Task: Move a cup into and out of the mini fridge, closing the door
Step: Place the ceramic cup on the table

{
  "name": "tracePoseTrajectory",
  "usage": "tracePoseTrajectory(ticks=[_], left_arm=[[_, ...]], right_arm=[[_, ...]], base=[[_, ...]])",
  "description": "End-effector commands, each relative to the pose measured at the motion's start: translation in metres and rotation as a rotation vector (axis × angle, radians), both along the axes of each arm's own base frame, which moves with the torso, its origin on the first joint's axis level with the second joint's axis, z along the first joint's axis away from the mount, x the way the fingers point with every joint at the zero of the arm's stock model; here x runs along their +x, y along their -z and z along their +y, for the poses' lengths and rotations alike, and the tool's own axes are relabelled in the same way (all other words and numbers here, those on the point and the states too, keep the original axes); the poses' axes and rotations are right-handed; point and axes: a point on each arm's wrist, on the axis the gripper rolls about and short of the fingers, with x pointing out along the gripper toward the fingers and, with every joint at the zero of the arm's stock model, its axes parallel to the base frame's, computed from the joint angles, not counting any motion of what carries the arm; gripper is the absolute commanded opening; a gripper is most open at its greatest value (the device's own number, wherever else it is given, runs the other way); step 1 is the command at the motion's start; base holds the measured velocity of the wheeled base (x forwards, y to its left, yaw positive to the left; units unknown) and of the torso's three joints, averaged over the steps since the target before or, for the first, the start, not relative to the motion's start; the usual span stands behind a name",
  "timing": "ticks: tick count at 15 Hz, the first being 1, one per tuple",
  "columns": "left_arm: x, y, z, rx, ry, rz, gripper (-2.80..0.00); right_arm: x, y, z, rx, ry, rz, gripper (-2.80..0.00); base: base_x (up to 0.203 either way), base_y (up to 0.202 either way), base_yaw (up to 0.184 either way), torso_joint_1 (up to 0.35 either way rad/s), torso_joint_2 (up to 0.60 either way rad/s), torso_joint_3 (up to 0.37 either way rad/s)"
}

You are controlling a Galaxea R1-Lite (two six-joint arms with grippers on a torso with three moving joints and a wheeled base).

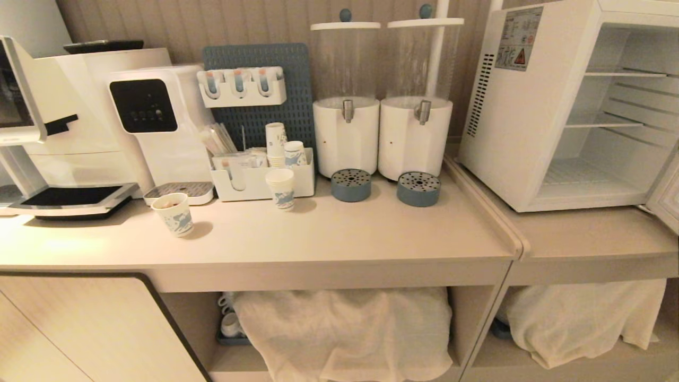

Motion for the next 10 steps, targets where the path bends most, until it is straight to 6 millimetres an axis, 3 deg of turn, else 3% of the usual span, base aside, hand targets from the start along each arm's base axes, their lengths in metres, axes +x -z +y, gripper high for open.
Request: tracePoseTrajectory(ticks=[1, 10], left_arm=[[0.003, 0.0111, 0.0, 0.0, 0.0, 0.035, -2.8], [0.003, 0.0113, 0.0, -0.009, 0.002, 0.036, -2.8]], right_arm=[[0.0001, 0.0, 0.0, 0.001, 0.0, 0.002, -2.8], [-0.0003, 0.0001, 0.0, -0.001, 0.0, 0.014, -2.8]], base=[[0.0, 0.191, 0.001, 0.004, 0.01, 0.002], [0.0, 0.189, 0.0, 0.001, 0.0, 0.002]])
